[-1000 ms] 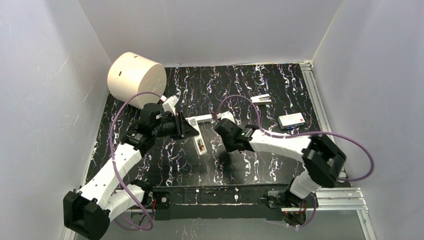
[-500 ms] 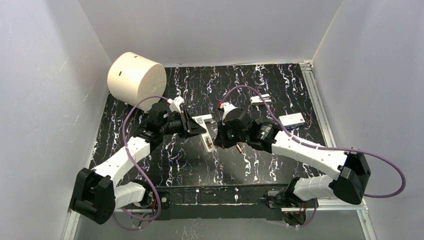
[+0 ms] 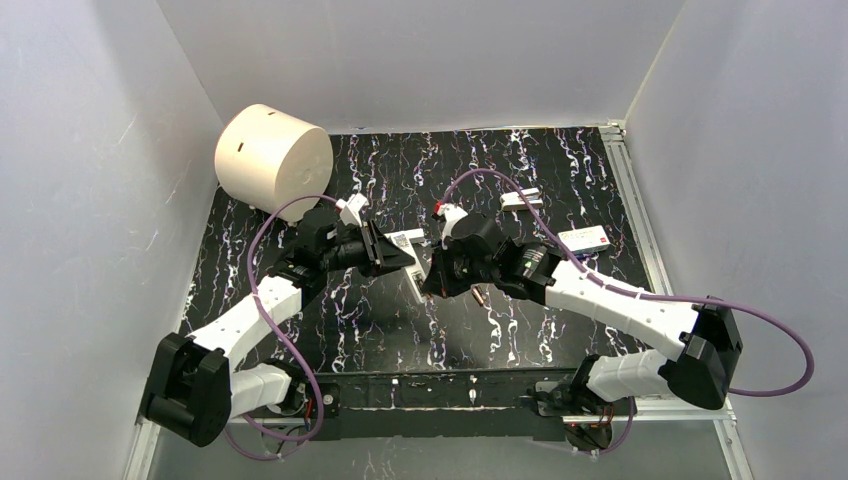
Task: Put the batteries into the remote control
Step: Load the battery into the remote control.
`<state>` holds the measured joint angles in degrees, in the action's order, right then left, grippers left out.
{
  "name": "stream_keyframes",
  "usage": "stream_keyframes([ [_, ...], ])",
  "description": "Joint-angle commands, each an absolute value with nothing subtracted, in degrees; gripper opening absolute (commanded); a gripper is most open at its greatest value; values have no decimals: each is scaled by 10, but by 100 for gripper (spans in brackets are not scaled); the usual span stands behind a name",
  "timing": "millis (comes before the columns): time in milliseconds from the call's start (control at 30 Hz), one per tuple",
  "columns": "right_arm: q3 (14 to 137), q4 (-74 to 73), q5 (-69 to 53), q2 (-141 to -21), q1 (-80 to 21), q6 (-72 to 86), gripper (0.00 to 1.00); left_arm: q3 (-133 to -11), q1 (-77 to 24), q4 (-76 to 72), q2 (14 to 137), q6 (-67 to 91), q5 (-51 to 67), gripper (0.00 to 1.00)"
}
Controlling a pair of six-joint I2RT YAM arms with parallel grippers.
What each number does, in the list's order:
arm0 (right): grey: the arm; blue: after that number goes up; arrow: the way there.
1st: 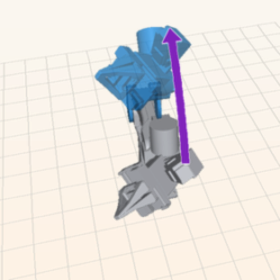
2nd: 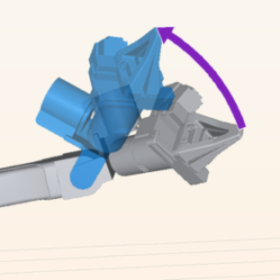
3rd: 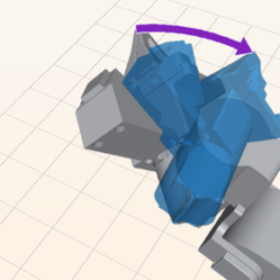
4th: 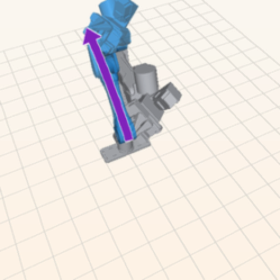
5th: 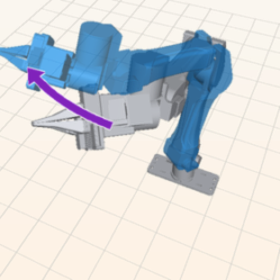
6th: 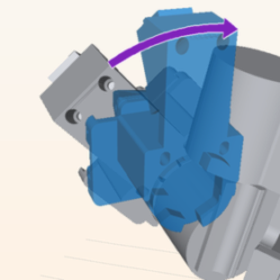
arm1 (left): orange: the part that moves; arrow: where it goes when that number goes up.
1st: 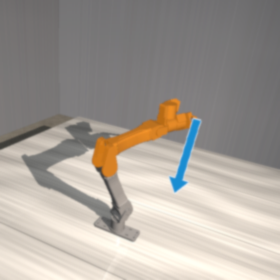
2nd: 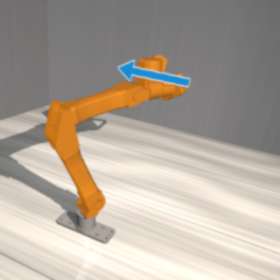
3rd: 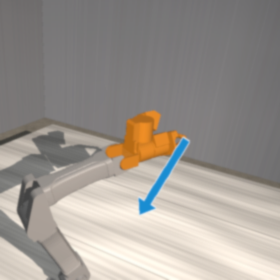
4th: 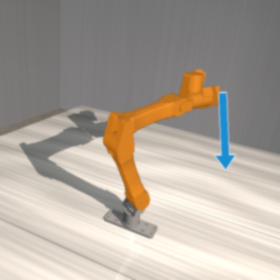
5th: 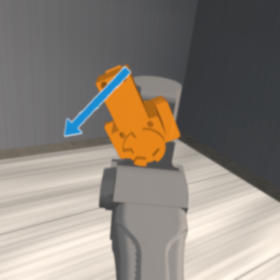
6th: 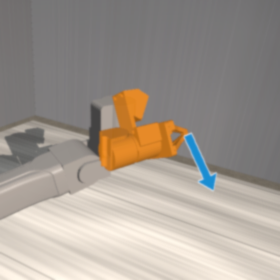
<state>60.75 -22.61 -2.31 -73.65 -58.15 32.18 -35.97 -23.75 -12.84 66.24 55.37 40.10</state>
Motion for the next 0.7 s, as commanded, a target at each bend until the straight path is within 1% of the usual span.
stream_keyframes([
  [0, 639, -237, -14, -739, -583, 319, 6, -354, -238, -149, 649, 562, 419, 0],
  [133, 645, -245, -6, -743, -582, 320, 10, -354, -239, -151, 649, 567, 423, 0],
  [300, 653, -251, -3, -752, -582, 322, 13, -353, -240, -152, 654, 574, 429, 0],
  [500, 662, -253, -2, -755, -582, 325, 22, -353, -239, -152, 656, 578, 433, 0],
  [667, 669, -264, 17, -752, -582, 326, 25, -354, -239, -152, 653, 579, 425, 0],
])
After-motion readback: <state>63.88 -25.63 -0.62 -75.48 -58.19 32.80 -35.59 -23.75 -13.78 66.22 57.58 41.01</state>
